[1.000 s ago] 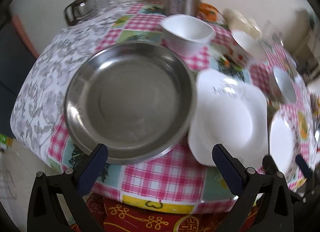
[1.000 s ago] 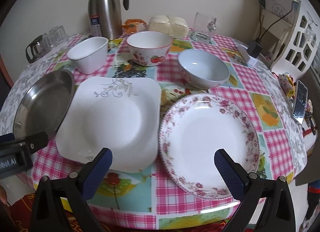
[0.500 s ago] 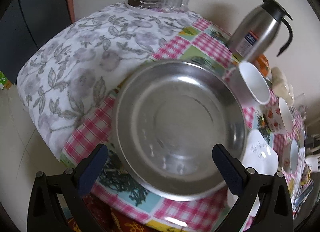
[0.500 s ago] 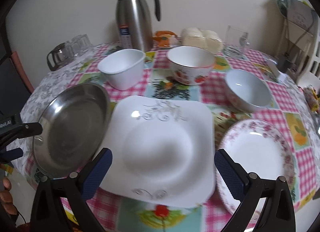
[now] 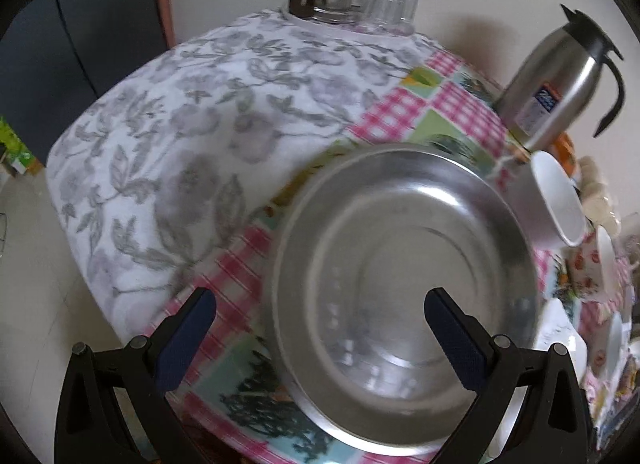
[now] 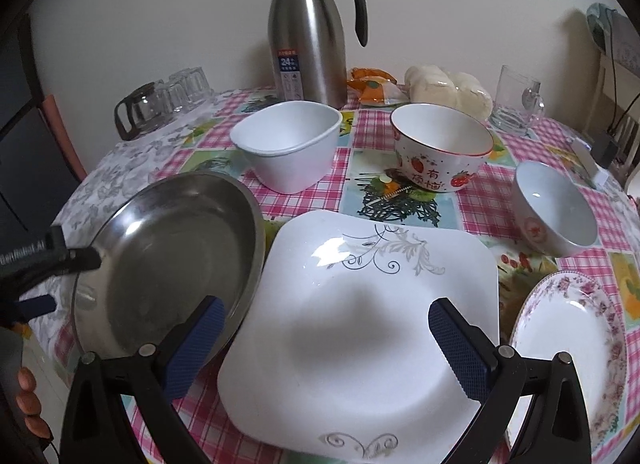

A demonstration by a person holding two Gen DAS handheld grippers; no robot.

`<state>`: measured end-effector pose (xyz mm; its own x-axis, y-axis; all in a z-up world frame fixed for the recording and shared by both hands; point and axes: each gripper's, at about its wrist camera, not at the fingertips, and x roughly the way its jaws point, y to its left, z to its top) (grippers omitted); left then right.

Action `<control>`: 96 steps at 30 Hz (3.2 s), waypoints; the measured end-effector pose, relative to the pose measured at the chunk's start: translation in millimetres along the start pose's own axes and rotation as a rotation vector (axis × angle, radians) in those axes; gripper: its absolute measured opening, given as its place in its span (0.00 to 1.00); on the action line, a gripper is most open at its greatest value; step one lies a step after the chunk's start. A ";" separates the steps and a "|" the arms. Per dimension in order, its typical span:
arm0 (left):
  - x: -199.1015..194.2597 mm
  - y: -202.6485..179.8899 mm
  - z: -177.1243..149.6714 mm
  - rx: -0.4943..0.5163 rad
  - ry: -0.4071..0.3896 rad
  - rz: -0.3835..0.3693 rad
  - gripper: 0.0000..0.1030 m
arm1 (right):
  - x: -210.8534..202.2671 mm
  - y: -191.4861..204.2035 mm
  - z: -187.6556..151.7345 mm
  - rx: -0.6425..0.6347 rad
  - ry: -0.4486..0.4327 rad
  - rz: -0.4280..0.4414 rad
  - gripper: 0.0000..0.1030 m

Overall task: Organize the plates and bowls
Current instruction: 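Grasp the steel basin rim with the left tool while the right tool grasps its rim, then lift and carry the steel basin with both tools across the table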

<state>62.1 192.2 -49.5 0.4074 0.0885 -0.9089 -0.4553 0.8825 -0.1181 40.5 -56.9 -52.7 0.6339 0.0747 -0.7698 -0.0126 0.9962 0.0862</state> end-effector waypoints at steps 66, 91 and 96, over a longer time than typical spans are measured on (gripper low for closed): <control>32.6 77.6 0.6 -0.247 0.075 0.084 0.25 | 47.7 85.2 -10.7 -0.064 0.133 0.275 0.36; 21.1 68.6 11.6 -0.144 -0.025 0.077 0.21 | 19.1 92.0 -3.8 -0.164 0.029 0.286 0.27; 9.4 64.7 9.5 -0.137 -0.053 0.056 0.21 | 12.0 88.6 -0.4 -0.163 0.013 0.280 0.27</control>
<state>44.0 254.6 -61.9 0.4182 0.1631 -0.8936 -0.5807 0.8044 -0.1249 46.7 32.3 -54.5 0.5783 0.3461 -0.7388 -0.3092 0.9310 0.1940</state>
